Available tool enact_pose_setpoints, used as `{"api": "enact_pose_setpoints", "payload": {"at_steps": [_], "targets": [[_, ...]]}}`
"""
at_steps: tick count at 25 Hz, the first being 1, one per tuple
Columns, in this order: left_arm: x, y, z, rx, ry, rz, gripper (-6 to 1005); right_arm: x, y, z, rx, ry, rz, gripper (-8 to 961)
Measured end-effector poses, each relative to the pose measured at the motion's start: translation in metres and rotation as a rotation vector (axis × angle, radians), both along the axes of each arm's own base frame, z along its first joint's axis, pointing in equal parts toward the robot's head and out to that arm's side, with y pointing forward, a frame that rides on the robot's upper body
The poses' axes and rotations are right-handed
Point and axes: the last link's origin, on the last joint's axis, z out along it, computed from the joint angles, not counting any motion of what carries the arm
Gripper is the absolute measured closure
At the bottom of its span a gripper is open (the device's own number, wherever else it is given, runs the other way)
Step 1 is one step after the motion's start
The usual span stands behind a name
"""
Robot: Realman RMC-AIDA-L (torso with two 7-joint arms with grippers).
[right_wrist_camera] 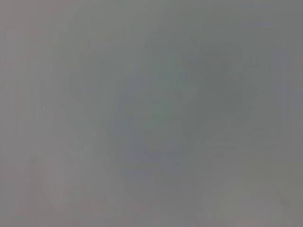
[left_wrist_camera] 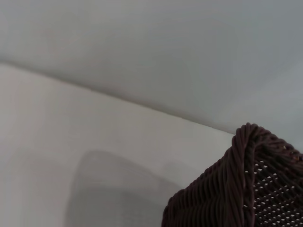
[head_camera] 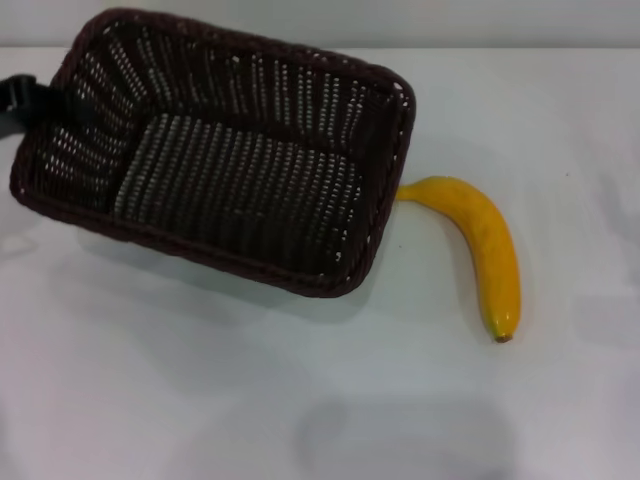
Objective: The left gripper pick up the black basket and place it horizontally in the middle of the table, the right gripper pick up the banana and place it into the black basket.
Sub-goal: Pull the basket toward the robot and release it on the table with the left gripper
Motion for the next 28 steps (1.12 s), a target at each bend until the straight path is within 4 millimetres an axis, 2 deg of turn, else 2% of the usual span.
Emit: {"api": "enact_pose_setpoints", "payload": {"at_steps": [3, 10, 24, 28], "targets": [[-0.016, -0.009, -0.008, 0.022, -0.013, 0.055, 783, 0.000, 0.004, 0.001, -0.006, -0.007, -0.007, 84], [-0.035, -0.014, -0.024, 0.053, -0.042, 0.149, 759, -0.001, 0.009, 0.004, -0.009, -0.026, 0.003, 84], [-0.025, -0.014, -0.046, 0.028, -0.141, 0.211, 711, 0.001, 0.009, 0.006, -0.009, -0.033, -0.004, 84], [-0.021, -0.016, -0.050, 0.019, -0.189, 0.211, 529, 0.001, 0.009, 0.006, -0.010, -0.033, -0.007, 84]]}}
